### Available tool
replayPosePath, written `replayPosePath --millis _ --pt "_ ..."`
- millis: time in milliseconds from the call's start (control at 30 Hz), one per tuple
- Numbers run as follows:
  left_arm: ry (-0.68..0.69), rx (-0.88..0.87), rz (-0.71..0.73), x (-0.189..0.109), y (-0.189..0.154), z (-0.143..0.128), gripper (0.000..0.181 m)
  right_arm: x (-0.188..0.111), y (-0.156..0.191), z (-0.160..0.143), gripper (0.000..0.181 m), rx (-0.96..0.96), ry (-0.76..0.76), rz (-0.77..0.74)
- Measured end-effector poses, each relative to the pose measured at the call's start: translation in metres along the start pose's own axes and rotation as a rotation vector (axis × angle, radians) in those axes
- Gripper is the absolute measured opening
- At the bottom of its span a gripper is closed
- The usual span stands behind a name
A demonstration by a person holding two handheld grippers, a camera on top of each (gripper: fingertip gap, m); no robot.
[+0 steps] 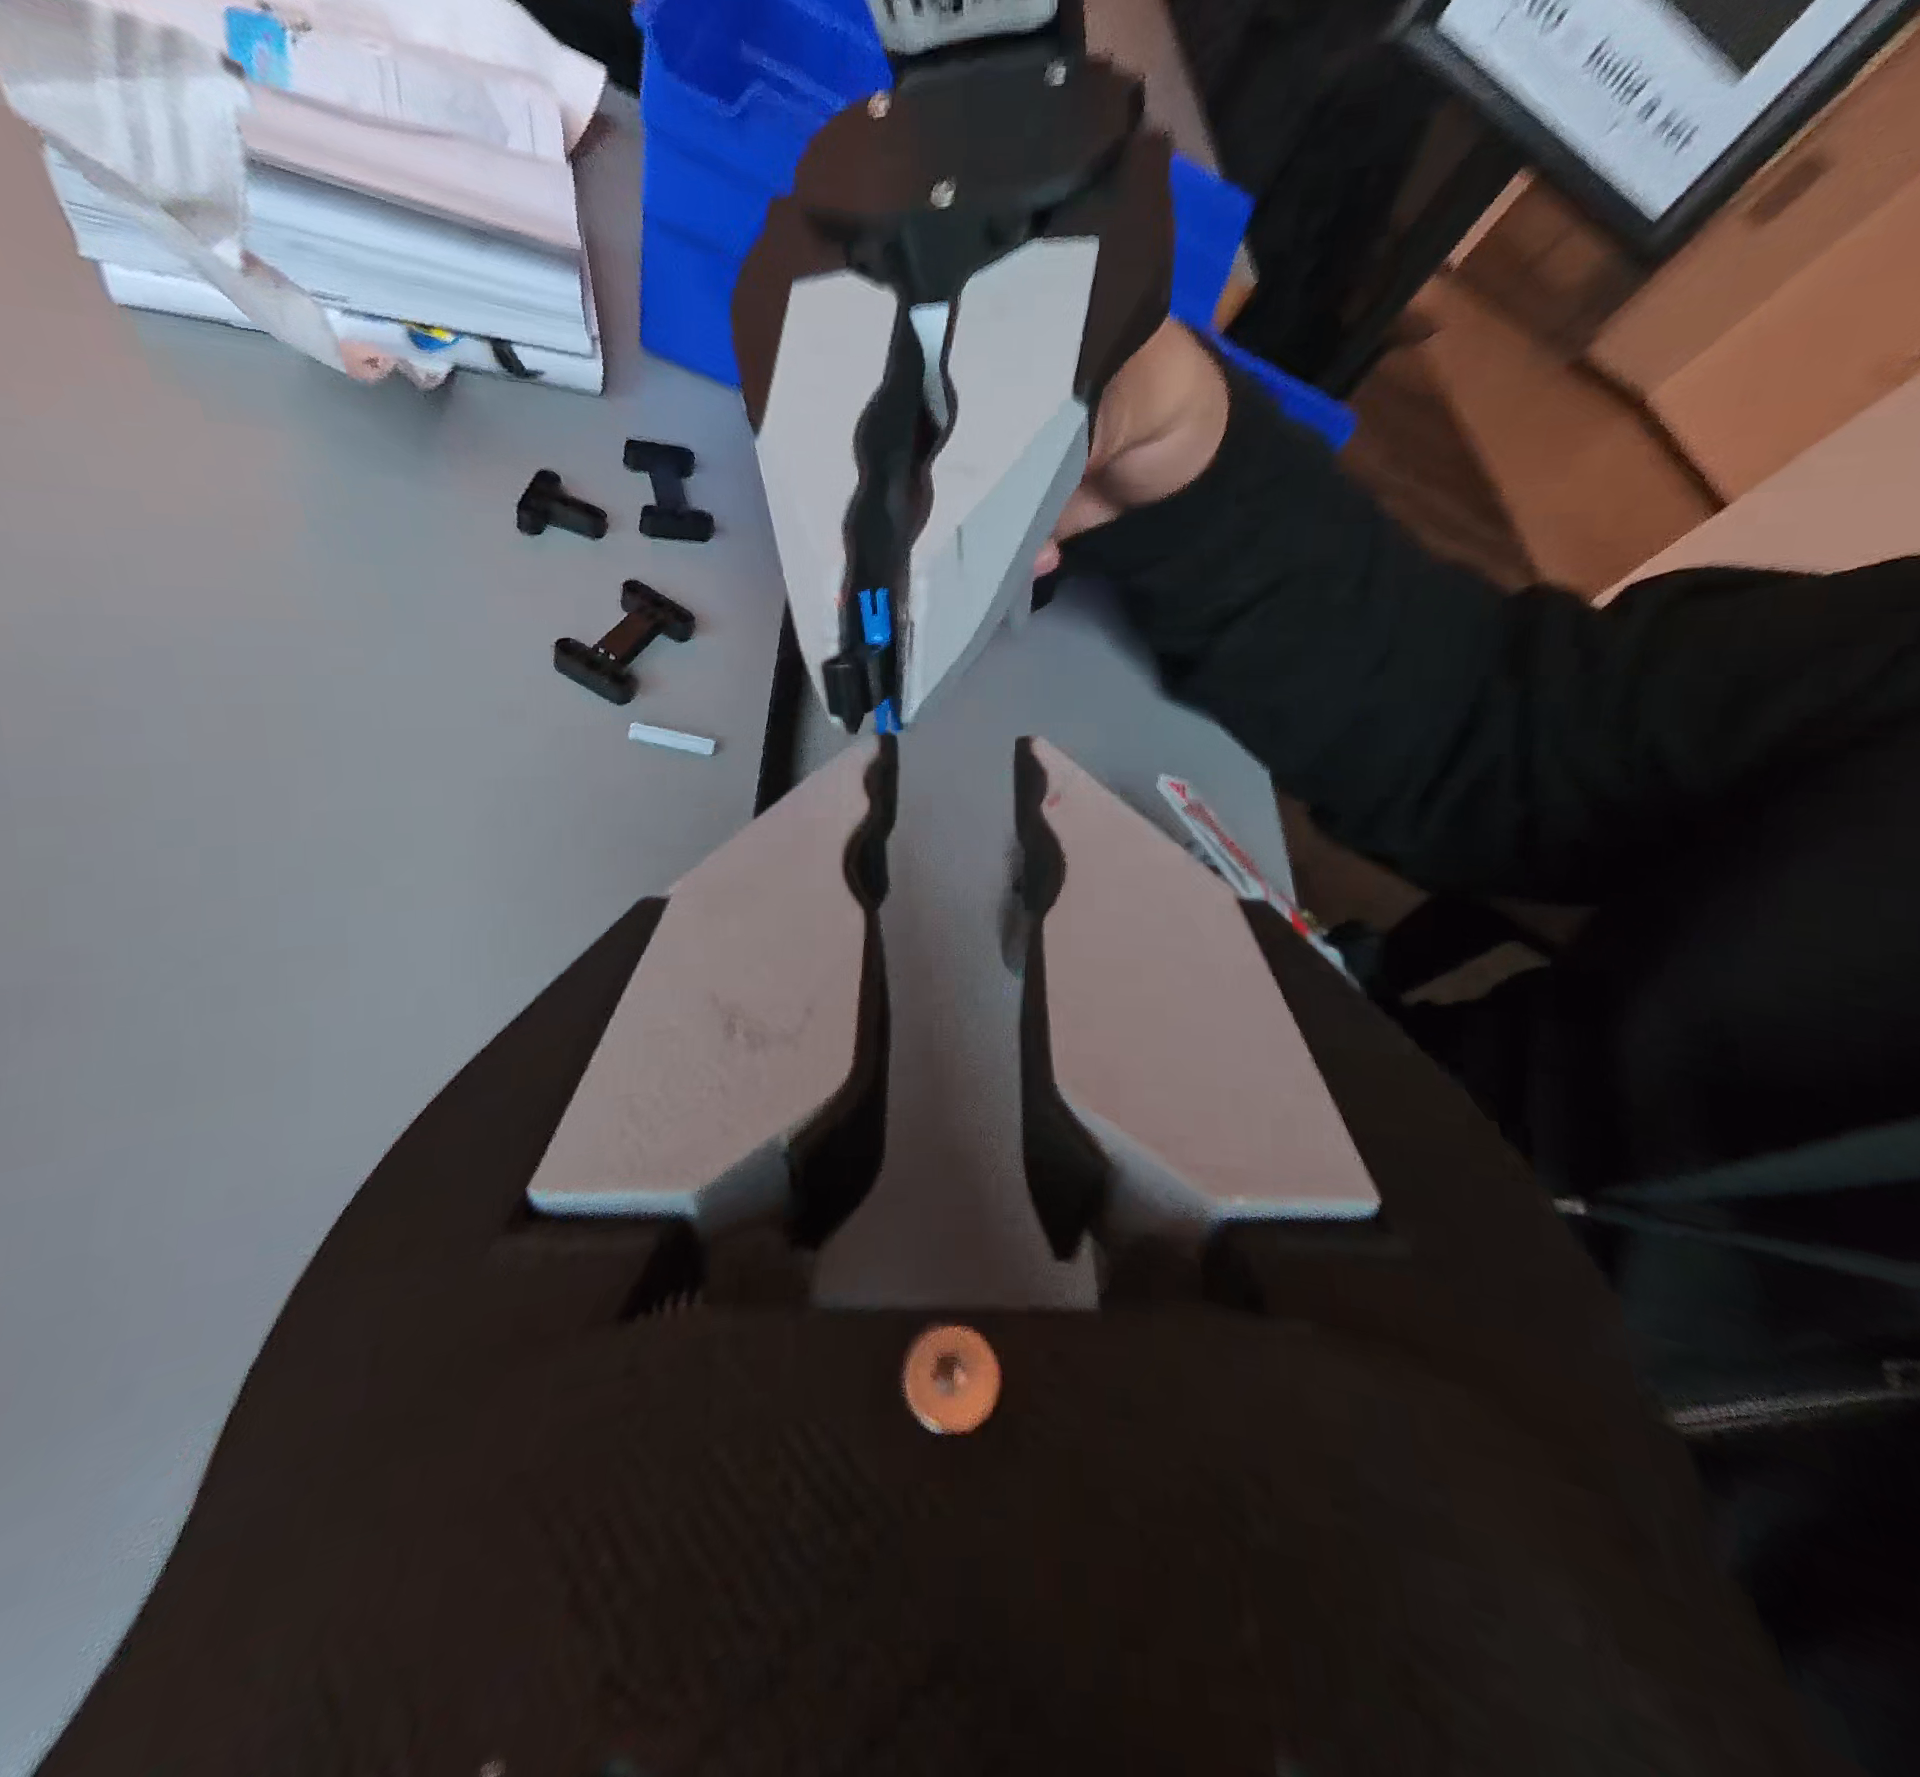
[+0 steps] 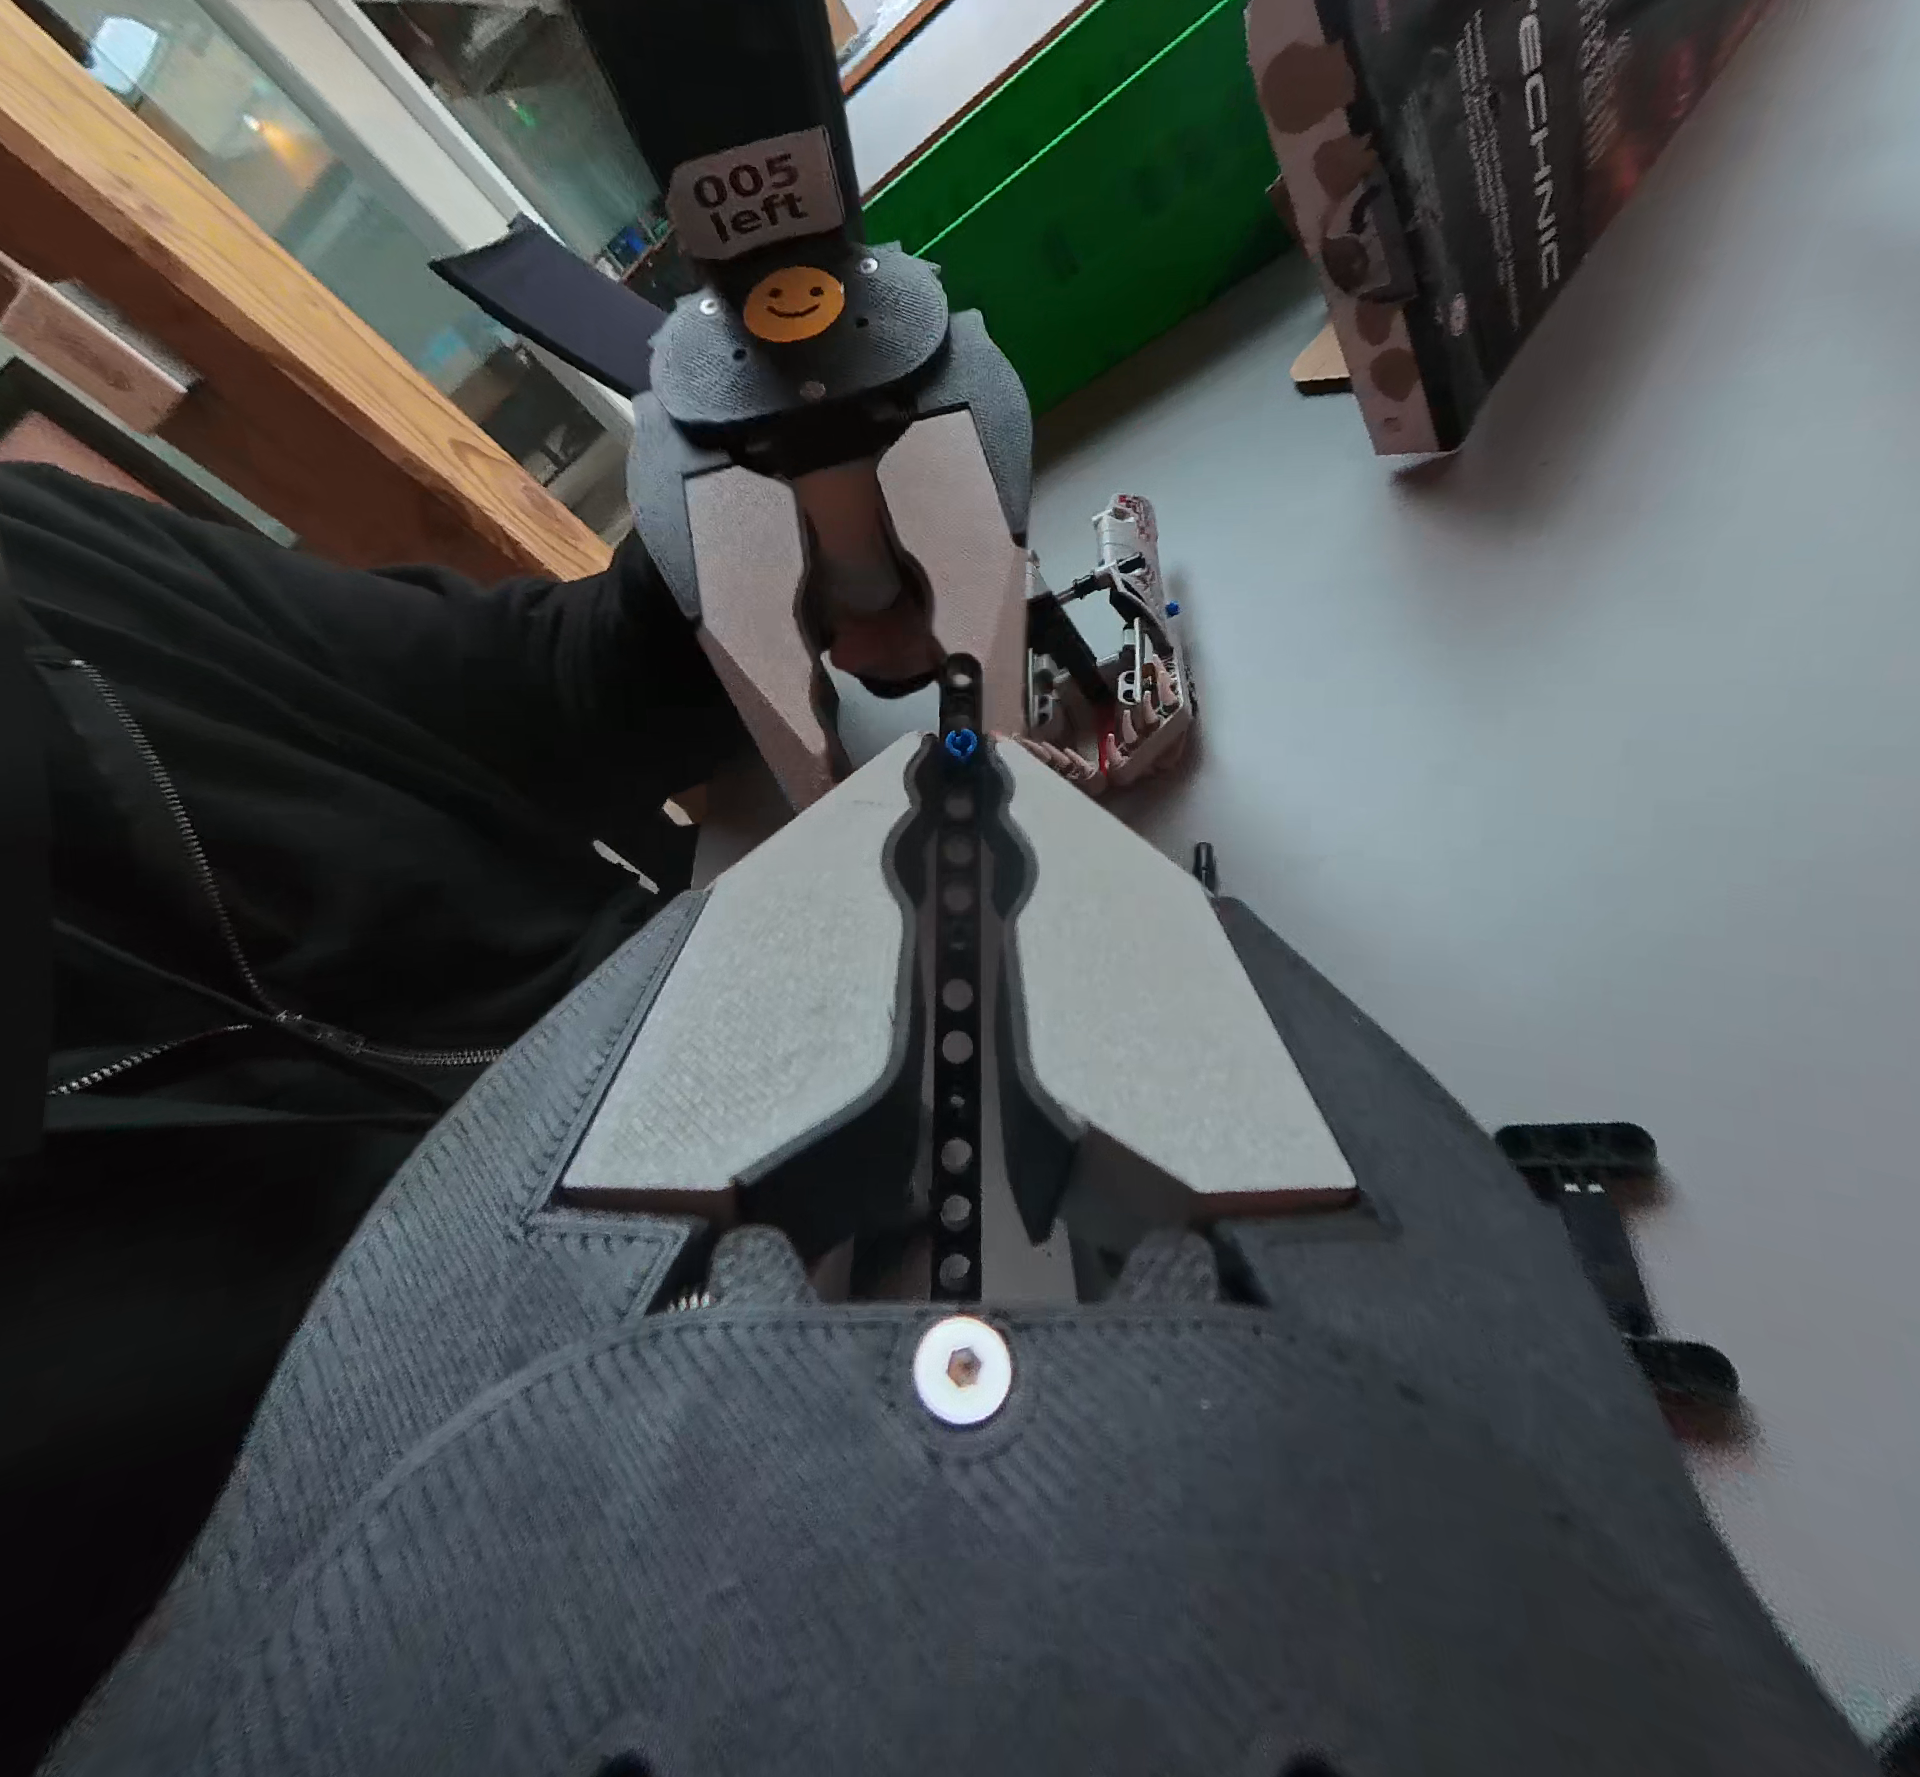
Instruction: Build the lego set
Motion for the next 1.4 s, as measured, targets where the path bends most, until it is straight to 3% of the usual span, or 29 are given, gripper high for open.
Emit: replayPosePath --millis 100,333,400,500,600,667,800,900,1067,1200,1400 --pt "-0.049 -0.034 -0.012 -0.005 0.004 0.002 0.0 0.002 0.005 0.002 0.003 0.015 -0.029 0.059" --pt "-0.134 -0.122 -0.046 -0.007 0.008 0.004 0.003 0.001 0.003 0.006 0.003 0.02 -0.074 0.037" --pt "-0.186 -0.147 -0.007 -0.011 0.014 0.006 0.01 -0.002 0.002 0.008 0.003 0.04 -0.113 0.047" --pt "-0.246 -0.16 -0.026 -0.013 0.014 0.008 0.007 -0.004 0.001 0.013 0.003 0.071 -0.201 0.083" --pt "-0.18 -0.177 -0.062 0.004 0.007 0.001 0.015 -0.002 0.003 0.016 0.003 0.084 -0.252 0.127" --pt "-0.149 -0.162 -0.041 0.013 0.005 -0.001 0.025 0.0 0.005 0.017 0.003 0.062 -0.25 0.117" --pt "-0.186 -0.147 -0.062 0.013 0.0 0.004 0.019 0.003 0.006 0.016 0.003 0.026 -0.232 0.07" --pt "-0.217 -0.129 -0.041 0.009 0.001 0.006 0.005 0.004 0.006 0.016 0.004 0.027 -0.233 0.077" --pt "-0.224 -0.115 -0.006 0.009 0.002 0.004 0.005 0.006 0.008 0.015 0.005 -0.016 -0.188 0.02" --pt "-0.319 -0.099 0.046 -0.005 0.007 0.011 0.005 -0.002 0.007 0.015 0.006 -0.062 -0.171 -0.039" --pt "-0.303 -0.145 -0.036 -0.004 0.006 0.01 0.005 -0.003 0.008 0.014 0.004 -0.072 -0.149 -0.022"
Point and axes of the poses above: each gripper's, where its closed fingertips meet, x out along the fingers, z out of its top, y = z × x across the jaws, the point moved 6 cm from there along -x, back along the fingers, and after that the axes turned 4 degrees about z, right-handed, at the moved point
